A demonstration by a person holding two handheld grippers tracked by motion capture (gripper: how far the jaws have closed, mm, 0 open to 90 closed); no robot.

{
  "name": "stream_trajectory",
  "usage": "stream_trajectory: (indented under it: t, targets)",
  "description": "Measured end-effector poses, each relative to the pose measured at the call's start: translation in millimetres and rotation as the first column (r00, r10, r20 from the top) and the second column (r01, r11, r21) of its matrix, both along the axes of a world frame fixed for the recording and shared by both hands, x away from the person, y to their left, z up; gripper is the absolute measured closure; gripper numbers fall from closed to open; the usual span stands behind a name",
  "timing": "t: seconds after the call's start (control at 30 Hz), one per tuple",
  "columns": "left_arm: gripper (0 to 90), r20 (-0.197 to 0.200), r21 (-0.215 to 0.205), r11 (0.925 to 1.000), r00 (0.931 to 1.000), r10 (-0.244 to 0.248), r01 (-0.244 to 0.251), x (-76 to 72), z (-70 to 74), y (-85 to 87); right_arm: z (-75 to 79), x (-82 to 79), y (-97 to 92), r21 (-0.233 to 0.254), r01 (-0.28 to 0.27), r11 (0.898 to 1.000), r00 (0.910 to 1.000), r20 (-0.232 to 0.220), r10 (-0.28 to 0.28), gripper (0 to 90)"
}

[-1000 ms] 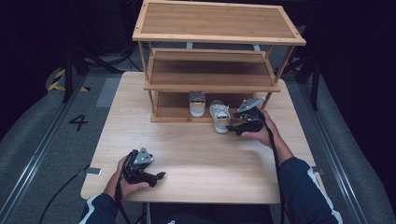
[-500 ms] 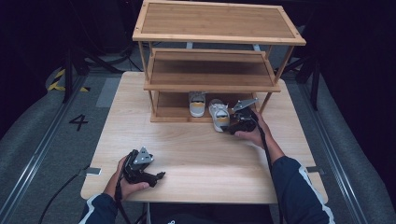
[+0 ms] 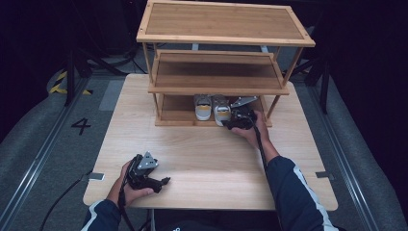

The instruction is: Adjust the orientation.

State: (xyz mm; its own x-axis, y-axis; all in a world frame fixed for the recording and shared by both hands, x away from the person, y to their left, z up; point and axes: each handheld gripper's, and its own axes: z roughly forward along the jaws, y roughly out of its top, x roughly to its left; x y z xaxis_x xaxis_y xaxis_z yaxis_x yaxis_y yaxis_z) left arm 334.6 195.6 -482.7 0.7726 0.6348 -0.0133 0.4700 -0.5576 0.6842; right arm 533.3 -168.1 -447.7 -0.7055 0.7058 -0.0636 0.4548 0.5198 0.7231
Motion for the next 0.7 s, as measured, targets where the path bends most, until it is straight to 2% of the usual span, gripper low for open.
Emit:
stream_trajectory:
  t: [0.13, 0.23, 0.33, 0.47, 0.57, 0.7]
  targets:
    - [15.4, 0.000, 0.000, 1.0000, 1.0000, 0.000, 0.000, 0.0, 0.0, 0.0, -0.4, 5.0, 4.3, -0.006, 0.023, 1.000, 0.9997, -0.003, -0.023, 38.2]
    - [15.4, 0.000, 0.000, 1.0000, 1.0000, 0.000, 0.000, 0.0, 0.0, 0.0, -1.6, 8.1, 7.1, -0.008, 0.024, 1.000, 0.9996, 0.017, -0.024, 38.2]
    - [15.4, 0.000, 0.000, 1.0000, 1.0000, 0.000, 0.000, 0.0, 0.0, 0.0, -3.1, 11.1, 10.2, 0.008, 0.047, 0.999, 0.9988, 0.013, -0.047, 38.2]
    - [15.4, 0.000, 0.000, 1.0000, 1.0000, 0.000, 0.000, 0.0, 0.0, 0.0, -4.8, 13.3, 16.4, -0.002, 0.075, 0.997, 0.9970, 0.017, -0.075, 38.2]
    - [15.4, 0.000, 0.000, 1.0000, 1.0000, 0.000, 0.000, 0.0, 0.0, 0.0, -6.5, 15.1, 20.4, -0.014, 0.084, 0.996, 0.9961, 0.030, -0.083, 38.0]
    - [15.4, 0.000, 0.000, 1.0000, 1.0000, 0.000, 0.000, 0.0, 0.0, 0.0, -7.5, 15.5, 22.0, -0.002, 0.092, 0.996, 0.9954, 0.029, -0.092, 37.4]
